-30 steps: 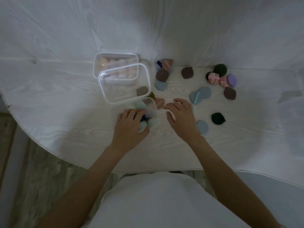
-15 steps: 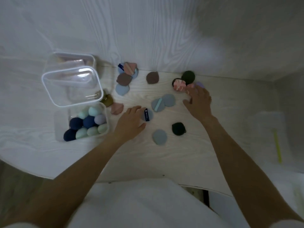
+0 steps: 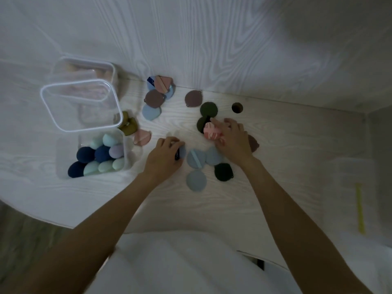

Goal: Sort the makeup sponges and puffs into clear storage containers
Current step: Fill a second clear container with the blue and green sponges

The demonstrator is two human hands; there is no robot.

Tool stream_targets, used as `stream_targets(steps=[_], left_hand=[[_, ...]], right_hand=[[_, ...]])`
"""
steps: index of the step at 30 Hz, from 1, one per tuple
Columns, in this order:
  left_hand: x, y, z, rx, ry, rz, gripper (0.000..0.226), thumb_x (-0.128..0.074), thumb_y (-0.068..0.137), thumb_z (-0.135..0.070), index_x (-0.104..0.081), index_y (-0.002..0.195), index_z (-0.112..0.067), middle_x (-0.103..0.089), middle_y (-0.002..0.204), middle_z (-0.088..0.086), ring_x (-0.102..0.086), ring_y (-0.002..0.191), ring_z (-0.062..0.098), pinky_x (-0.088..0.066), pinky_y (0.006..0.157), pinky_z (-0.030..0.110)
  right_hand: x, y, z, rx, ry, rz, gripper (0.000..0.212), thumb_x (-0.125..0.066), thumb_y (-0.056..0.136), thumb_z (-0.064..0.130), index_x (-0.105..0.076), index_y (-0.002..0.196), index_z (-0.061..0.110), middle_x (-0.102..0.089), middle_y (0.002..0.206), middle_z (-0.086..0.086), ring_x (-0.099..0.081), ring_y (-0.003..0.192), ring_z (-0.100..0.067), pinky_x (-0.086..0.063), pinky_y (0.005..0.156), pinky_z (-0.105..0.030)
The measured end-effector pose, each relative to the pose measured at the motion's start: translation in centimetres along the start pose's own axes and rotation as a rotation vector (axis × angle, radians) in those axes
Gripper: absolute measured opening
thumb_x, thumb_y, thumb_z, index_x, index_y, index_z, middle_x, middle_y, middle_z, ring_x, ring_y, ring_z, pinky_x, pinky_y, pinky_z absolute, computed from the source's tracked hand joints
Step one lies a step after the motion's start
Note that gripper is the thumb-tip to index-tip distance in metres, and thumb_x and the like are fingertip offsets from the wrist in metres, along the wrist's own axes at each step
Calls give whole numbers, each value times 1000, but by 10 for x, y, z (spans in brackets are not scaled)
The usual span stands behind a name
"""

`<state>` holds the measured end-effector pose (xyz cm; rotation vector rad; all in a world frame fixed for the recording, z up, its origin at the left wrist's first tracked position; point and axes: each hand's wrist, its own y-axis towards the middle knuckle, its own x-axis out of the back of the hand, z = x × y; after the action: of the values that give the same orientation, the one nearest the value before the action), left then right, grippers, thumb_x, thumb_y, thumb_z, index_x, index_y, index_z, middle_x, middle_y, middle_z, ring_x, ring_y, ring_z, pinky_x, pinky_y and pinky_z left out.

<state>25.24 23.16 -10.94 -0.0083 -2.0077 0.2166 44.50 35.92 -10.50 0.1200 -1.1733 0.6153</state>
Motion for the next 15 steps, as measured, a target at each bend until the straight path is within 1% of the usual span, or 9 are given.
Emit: stream_targets(steps=[3,5,7,9,12,13,15], left_hand=[[5,-9,6,16,6,5,46,-68,79,-21,-56,122,-12,-55,121,8,-50,106,28,-49,72,36],[9,-13,8,1,-5,29,49,-67,80,-22,-53,126,-13,-54,125,6,-49,109,26,-49,77,36],[11,-16,12,-13,-41,68,52,-66,82,-25,-49,131,-16,-51,130,4,-47,114,24,-46,82,33],[16,-22,15,-22,-101,65,52,-65,83,-27,-48,132,-18,-49,132,4,-48,115,22,-46,83,33],[30,-32,21,-68,-184,-46,42,-65,83,-16,-55,124,-15,-55,126,6,-52,112,23,-50,86,39],[37,-38,26,-82,-181,-102,38,-65,83,-14,-58,121,-14,-57,125,7,-53,112,23,-50,87,38],[49,-51,37,-82,-141,-202,31,-61,85,-20,-60,116,-13,-58,126,6,-53,112,21,-49,86,34]], right_hand=[[-7,-15,2,12,18,-54,63,-50,89,13,-27,144,31,-30,148,-12,-30,129,-32,-32,101,-46],[-7,-20,0,3,30,-66,58,-50,90,13,-31,144,25,-27,150,-11,-25,135,-32,-28,106,-50],[-6,-20,2,2,8,-48,53,-49,91,13,-34,142,21,-25,152,-10,-19,140,-30,-20,112,-52],[-4,-16,8,32,2,-61,49,-49,90,11,-41,138,18,-31,149,-10,-23,139,-29,-18,113,-50],[0,-2,27,118,35,-123,36,-54,86,8,-58,122,12,-48,136,-15,-40,127,-34,-30,105,-54],[-1,2,37,148,57,-124,32,-56,85,7,-62,116,10,-51,131,-16,-44,122,-36,-35,101,-54],[-3,8,57,208,80,-107,30,-57,82,6,-64,112,9,-56,126,-16,-48,116,-37,-40,96,-50]])
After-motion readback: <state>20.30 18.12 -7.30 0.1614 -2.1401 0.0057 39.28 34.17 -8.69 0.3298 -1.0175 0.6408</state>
